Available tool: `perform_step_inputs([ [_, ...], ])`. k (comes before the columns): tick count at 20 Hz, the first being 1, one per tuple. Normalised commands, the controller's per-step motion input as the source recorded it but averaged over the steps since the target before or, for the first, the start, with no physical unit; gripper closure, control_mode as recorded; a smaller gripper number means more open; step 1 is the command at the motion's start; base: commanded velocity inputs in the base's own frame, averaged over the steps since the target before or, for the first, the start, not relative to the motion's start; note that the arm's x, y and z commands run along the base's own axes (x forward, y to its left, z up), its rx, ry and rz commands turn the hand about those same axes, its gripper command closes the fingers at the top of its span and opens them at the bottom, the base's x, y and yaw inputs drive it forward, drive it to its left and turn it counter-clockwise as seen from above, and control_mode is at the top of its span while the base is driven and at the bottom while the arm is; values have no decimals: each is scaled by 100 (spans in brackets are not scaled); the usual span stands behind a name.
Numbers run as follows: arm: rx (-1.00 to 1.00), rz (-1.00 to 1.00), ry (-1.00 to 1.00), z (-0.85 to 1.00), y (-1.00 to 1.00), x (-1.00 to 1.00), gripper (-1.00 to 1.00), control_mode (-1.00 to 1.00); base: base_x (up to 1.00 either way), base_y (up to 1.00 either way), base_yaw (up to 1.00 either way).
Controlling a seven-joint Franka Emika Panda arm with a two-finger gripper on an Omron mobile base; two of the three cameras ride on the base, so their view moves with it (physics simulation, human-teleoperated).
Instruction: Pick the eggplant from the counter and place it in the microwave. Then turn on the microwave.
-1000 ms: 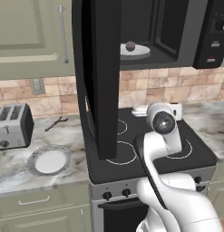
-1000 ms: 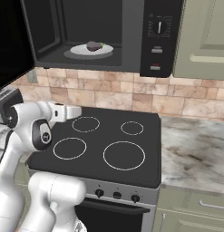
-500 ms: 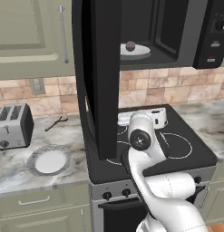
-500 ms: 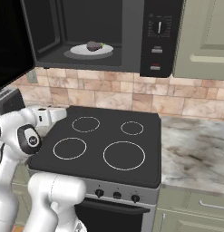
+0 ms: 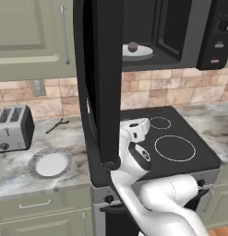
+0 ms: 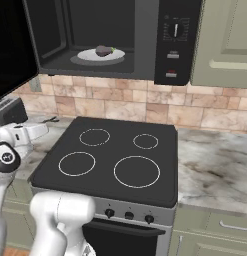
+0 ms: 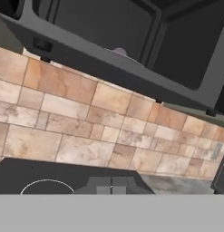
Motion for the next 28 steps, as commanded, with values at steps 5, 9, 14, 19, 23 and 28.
perform_step_inputs([
  [5, -3, -13, -3, 0, 70, -22, 100, -100, 0, 0, 0],
  [9, -4, -19, -5, 0, 65, -25, 100, -100, 0, 0, 0],
  [14, -8, -22, -9, 2, 62, -32, 100, -100, 0, 0, 0],
  [19, -13, -23, -10, 12, 53, -37, 100, -100, 0, 0, 0],
  [23, -15, -23, -9, 22, 48, -35, 100, -100, 0, 0, 0],
  [28, -14, -23, -7, 32, 44, -36, 100, -100, 0, 0, 0],
])
